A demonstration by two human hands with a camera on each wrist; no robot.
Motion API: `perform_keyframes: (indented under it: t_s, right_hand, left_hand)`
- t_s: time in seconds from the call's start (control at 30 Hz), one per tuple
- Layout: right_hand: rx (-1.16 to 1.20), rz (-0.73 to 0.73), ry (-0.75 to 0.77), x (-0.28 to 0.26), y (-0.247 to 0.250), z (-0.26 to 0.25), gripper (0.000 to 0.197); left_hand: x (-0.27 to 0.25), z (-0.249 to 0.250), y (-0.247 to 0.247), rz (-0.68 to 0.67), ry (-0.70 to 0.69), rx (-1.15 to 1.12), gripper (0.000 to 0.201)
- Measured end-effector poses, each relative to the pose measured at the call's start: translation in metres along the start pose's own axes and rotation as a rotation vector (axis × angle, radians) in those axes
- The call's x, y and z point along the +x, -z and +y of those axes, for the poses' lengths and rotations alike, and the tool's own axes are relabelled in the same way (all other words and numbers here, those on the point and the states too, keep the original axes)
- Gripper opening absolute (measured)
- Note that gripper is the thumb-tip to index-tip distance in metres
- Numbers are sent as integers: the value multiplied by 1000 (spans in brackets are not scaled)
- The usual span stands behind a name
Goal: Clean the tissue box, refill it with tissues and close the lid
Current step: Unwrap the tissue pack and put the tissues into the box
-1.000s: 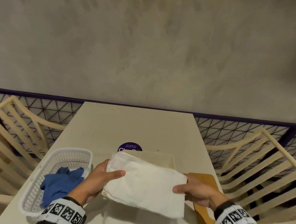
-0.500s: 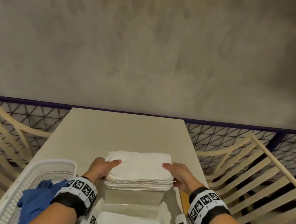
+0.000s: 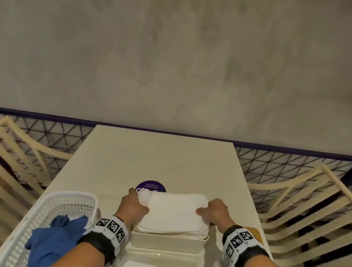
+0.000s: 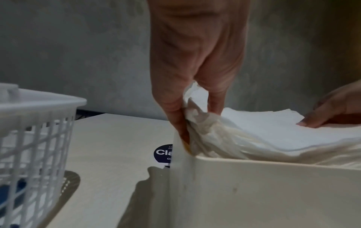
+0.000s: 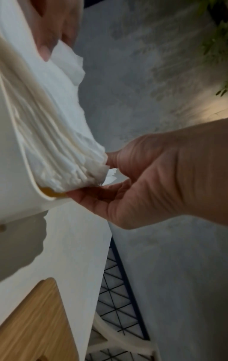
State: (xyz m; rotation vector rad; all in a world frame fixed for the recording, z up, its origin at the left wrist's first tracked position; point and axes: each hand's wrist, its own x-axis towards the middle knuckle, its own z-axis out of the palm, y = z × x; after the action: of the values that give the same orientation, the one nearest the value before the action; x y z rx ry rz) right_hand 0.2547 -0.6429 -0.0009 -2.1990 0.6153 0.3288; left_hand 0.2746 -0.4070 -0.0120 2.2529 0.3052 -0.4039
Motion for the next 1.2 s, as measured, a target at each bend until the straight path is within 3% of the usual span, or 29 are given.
perform_keyframes:
  t_s: [0.27,0.43,0.53,0.63,0.83,0.93,1.03,1.13,1.2]
  right_hand:
    - [-197,-11,0,1,-5,-5,40]
    - [-340,-4,62,-6,-17,-10,15]
    - [-357,6,75,-8,-22,-7,18]
    - [-409,0,102,-10,-28,-3,7]
    - [-512,91,207,-19,-21,-2,31]
    - [-538,170,298,-25,-3,2,33]
    - [-538,169,410,-25,14,7,40]
    - [-551,81,577,-23,11,1,35]
    - [-608,-43,628,-21,-5,-3,37]
  left_hand:
    - [1,6,-7,-6,-36,237,64]
    - [-3,6,-15,-25,-80,381,77]
    - [-7,7,-16,-28,-120,424,75]
    - [-9,7,-18,-35,-160,486,71]
    - [-13,13,-13,-27,-212,557,76]
    - [-11,24,9,61,-242,623,62]
    - [-12,30,27,136,-388,703,37]
    - [-10,24,21,4,-538,726,37]
    - [-7,17,6,-121,-545,809,38]
